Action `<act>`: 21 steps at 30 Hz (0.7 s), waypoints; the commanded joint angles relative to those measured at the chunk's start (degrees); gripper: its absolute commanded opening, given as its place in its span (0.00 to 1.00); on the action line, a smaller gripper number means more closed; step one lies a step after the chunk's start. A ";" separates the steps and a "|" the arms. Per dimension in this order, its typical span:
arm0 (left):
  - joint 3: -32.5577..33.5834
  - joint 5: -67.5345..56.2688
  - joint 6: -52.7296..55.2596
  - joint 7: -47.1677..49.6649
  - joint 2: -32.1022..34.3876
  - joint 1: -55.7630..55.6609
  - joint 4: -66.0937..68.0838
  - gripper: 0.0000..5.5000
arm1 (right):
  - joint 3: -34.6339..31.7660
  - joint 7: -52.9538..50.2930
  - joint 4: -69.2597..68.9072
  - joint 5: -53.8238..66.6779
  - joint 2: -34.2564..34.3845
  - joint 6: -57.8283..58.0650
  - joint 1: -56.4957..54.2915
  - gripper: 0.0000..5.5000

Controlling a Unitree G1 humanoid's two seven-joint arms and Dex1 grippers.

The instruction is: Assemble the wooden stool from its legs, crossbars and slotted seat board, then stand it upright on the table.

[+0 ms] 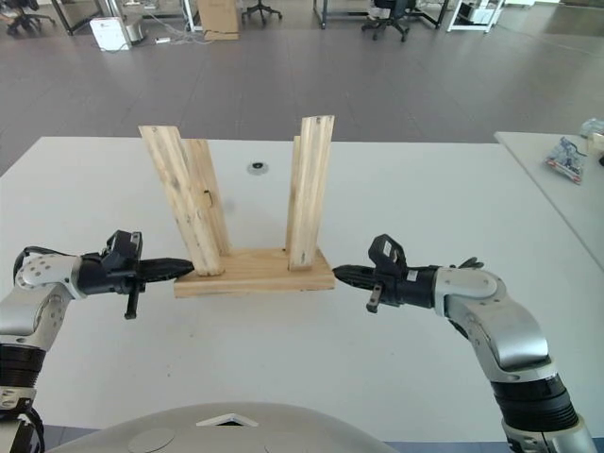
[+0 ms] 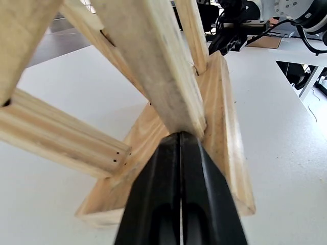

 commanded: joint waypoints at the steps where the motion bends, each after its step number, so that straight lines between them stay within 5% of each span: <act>1: -0.26 -1.15 -1.01 0.74 -2.28 -1.75 -1.13 0.00 | 0.10 0.76 -2.40 4.89 1.69 1.35 -1.23 0.00; 9: 1.69 -7.05 8.50 3.89 -2.37 -9.00 -8.45 0.00 | -10.11 -3.32 -3.55 23.06 5.44 12.45 -8.10 0.00; 17: 1.30 -5.96 8.68 3.06 -1.01 -7.85 -6.03 0.00 | -7.61 -3.98 -4.84 23.24 3.41 12.61 -4.97 0.00; 21: 9.15 -5.70 2.95 7.31 -0.16 -10.65 -0.19 0.00 | -7.43 -11.11 0.49 18.32 3.39 13.34 -6.85 0.00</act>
